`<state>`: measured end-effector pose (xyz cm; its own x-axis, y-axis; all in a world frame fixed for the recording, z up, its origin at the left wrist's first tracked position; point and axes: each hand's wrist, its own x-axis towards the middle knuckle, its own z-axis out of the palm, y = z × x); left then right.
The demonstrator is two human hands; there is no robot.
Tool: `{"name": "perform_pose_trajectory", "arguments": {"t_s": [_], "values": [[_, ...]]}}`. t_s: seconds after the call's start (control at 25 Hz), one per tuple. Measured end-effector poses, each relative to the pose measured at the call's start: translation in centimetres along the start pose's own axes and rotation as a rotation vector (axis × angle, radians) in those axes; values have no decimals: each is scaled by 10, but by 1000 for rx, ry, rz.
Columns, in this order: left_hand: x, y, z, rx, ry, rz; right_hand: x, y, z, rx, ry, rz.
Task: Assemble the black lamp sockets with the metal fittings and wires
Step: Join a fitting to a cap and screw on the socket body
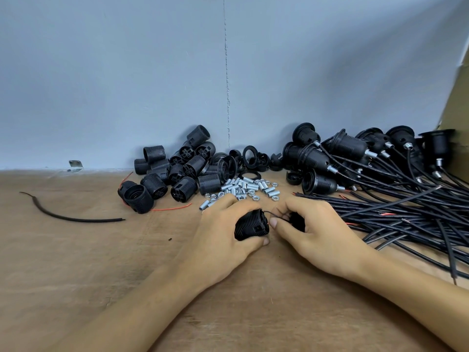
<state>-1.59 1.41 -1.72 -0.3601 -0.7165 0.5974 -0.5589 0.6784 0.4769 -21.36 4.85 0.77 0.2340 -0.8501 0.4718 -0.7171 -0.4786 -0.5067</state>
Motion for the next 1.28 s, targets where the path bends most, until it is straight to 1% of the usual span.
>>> {"name": "perform_pose_trajectory", "arguments": {"t_s": [0.2,0.36,0.64,0.76,1.0,1.12,1.28], "values": [[-1,0,1,38,-8,4,-1,0,0,-4,-13,4],[-1,-1,2,82,-22,39,-1,0,-1,10,-23,9],[0,-6,3,67,-23,101,-1,1,-1,6,-32,21],[0,-6,4,52,-27,68,-1,2,0,47,-9,37],[3,-8,1,-41,-32,-65,1,3,-3,163,38,67],[3,-7,-2,-109,-66,-82,1,1,-3,264,29,80],[3,-6,-3,-174,-97,-74,2,1,-3,364,26,147]]}}
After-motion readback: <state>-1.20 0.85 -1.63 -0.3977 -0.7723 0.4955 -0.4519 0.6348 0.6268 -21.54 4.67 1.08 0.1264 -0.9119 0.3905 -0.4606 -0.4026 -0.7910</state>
